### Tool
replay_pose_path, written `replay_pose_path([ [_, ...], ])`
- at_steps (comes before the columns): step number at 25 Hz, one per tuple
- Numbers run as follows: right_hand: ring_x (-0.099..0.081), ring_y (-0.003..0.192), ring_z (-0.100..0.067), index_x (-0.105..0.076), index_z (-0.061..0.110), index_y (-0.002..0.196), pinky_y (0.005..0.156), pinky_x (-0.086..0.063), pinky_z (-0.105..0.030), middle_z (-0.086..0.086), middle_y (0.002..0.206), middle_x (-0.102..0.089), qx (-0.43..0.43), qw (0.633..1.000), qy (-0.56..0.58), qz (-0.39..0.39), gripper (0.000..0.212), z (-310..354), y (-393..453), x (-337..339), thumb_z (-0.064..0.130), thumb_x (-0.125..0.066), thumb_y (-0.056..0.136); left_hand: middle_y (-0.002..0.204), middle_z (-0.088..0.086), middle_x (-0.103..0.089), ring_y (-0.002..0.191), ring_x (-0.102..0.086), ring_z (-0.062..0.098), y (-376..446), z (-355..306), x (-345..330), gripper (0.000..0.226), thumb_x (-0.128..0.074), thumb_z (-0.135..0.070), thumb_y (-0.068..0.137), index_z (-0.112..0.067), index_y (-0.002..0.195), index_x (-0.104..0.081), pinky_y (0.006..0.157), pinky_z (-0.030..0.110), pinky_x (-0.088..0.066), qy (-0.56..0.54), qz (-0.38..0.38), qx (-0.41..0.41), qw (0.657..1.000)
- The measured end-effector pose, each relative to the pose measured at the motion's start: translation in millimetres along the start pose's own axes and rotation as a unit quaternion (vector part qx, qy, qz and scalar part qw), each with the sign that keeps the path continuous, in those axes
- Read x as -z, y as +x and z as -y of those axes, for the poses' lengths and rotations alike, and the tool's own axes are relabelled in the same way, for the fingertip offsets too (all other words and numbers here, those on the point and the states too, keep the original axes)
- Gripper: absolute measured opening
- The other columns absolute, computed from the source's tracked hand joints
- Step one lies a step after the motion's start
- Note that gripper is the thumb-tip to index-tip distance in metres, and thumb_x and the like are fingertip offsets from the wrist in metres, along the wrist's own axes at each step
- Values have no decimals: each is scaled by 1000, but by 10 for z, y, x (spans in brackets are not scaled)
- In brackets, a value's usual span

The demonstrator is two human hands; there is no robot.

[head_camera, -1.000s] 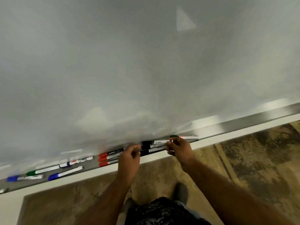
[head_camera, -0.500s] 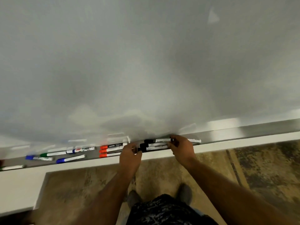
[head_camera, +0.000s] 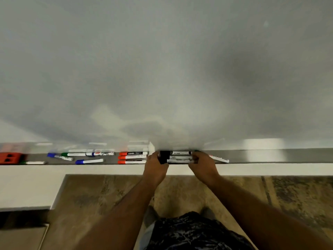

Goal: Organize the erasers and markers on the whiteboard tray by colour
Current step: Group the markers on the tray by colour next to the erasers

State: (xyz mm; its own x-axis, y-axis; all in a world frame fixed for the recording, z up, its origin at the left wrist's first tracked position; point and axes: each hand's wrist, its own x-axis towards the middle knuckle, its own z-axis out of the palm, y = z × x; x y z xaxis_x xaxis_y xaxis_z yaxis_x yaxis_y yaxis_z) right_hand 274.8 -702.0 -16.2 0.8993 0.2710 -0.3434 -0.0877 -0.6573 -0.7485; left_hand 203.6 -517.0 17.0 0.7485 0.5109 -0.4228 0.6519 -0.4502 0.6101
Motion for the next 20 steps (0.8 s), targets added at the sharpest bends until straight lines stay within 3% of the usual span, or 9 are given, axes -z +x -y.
replay_pose_path([
  [3, -67, 80, -26, -69, 11, 98, 72, -55, -38, -6, 84, -71, -69, 996, 57, 15, 17, 119, 52, -48, 13, -72, 81, 126, 15, -66, 117, -61, 32, 29, -41, -44, 52, -69, -10, 81, -12, 132, -61, 100, 42, -51, 34, -7, -9, 999],
  [6, -65, 78, -20, -69, 11, 106, 70, -53, -33, -2, 83, -69, -84, 991, 102, 38, 27, 191, 48, -126, 8, -75, 80, 133, 14, -61, 127, -52, 34, 59, -39, -78, 56, -67, -14, 82, -11, 137, -57, 108, 44, -43, 70, -19, 2, 997],
  [13, -68, 95, -21, -66, 15, 124, 74, -51, -26, -6, 105, -72, -95, 975, 194, 46, 44, 184, -3, -236, 3, -76, 82, 130, 13, -62, 126, -50, 33, 81, 58, -55, 52, -66, -15, 82, -11, 133, -57, 106, 40, -42, 65, -41, 8, 997],
  [16, -67, 85, -9, -70, 18, 109, 69, -51, -21, 2, 93, -72, -81, 977, 192, 51, 29, 152, -21, -207, 8, -78, 84, 129, 12, -62, 125, -53, 31, 36, 64, -52, 54, -71, -17, 80, -13, 132, -58, 105, 40, -44, 36, -44, 2, 998],
  [18, -67, 90, -17, -69, 23, 101, 78, -56, -33, -2, 95, -72, -83, 981, 174, 13, 20, 133, -34, -197, 14, -77, 85, 129, 10, -60, 123, -55, 29, -4, 94, -17, 58, -76, -18, 77, -16, 132, -58, 104, 40, -48, -6, -55, 0, 998],
  [20, -68, 97, -19, -71, 26, 106, 90, -58, -43, 3, 102, -72, -71, 984, 163, -28, 24, 171, -60, -200, 14, -75, 87, 129, 6, -60, 119, -57, 24, -6, 143, 50, 56, -79, -18, 78, -20, 130, -59, 102, 39, -51, -38, -63, -16, 997],
])
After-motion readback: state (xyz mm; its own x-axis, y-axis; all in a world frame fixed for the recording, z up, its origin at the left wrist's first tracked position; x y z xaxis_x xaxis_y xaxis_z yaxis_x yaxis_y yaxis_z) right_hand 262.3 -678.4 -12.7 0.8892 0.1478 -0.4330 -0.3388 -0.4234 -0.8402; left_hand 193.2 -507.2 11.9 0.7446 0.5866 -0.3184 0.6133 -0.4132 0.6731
